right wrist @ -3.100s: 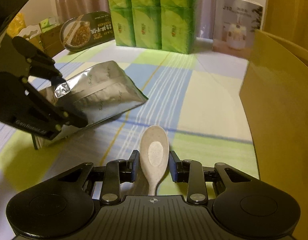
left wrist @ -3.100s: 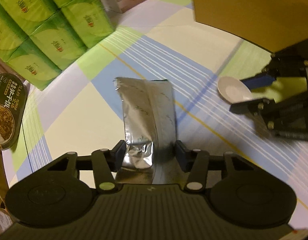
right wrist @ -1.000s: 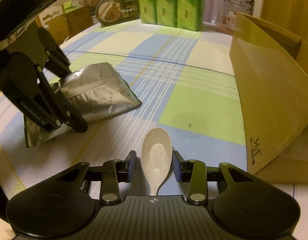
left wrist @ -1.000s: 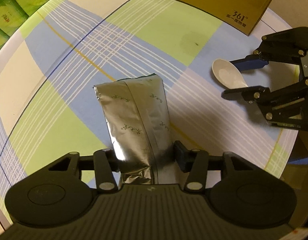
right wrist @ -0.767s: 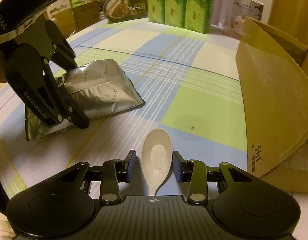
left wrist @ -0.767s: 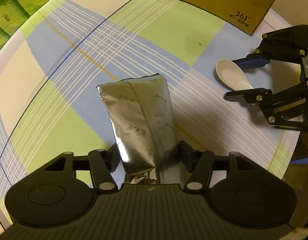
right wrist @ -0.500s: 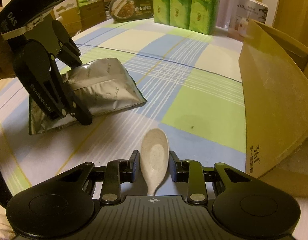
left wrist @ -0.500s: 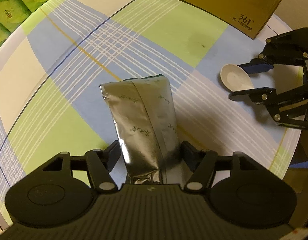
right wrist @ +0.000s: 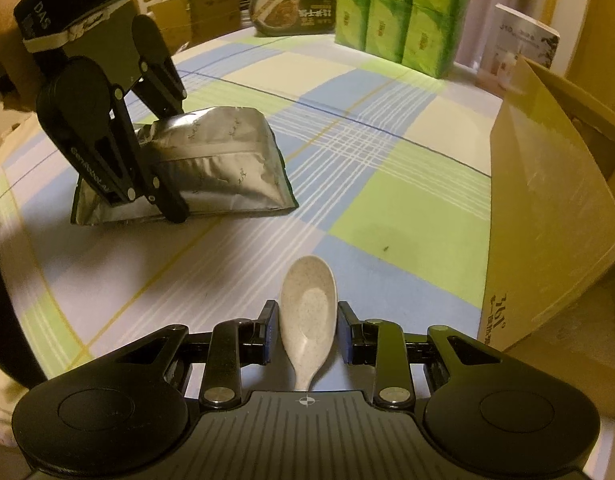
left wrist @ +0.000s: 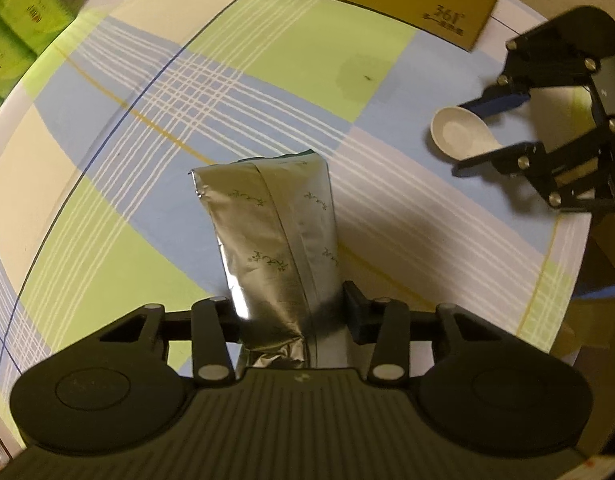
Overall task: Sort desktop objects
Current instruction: 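Grasp the silver pouch with the left gripper while the right grasps the white spoon, then lift and carry the pouch and spoon with both grippers to the cardboard box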
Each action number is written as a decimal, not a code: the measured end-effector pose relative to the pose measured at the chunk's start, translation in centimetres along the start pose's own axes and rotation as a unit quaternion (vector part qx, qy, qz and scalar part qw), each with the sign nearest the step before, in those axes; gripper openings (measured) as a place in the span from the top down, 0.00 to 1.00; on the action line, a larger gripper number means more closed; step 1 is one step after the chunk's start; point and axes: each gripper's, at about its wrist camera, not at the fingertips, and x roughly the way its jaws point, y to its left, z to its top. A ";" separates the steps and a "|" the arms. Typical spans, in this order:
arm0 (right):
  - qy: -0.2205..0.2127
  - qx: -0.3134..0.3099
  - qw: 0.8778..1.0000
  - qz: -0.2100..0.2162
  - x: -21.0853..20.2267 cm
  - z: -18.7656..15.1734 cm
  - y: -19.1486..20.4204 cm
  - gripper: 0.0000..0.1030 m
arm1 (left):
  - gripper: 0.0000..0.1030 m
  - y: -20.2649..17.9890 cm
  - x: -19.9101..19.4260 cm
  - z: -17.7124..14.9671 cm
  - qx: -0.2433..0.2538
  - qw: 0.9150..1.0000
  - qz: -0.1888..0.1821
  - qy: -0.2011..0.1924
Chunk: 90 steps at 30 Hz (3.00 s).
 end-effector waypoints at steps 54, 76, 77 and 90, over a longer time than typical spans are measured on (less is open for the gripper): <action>-0.025 -0.003 0.999 -0.023 -5.3 -0.1 0.1 0.96 | 0.68 -5.0 -5.9 0.7 0.110 0.991 0.074 0.002; -0.019 0.044 0.999 -0.016 -0.5 -2.1 -0.6 0.46 | 0.68 -4.0 -4.8 -0.3 0.079 0.994 0.071 0.001; -0.017 0.047 0.999 -0.018 -0.2 -2.3 -0.6 0.47 | 0.68 -4.0 -4.8 -0.3 0.078 0.994 0.070 0.001; -0.054 0.052 0.997 -0.037 -1.8 -1.7 -0.8 0.72 | 0.68 -3.1 -4.2 -0.5 0.064 0.996 0.062 -0.008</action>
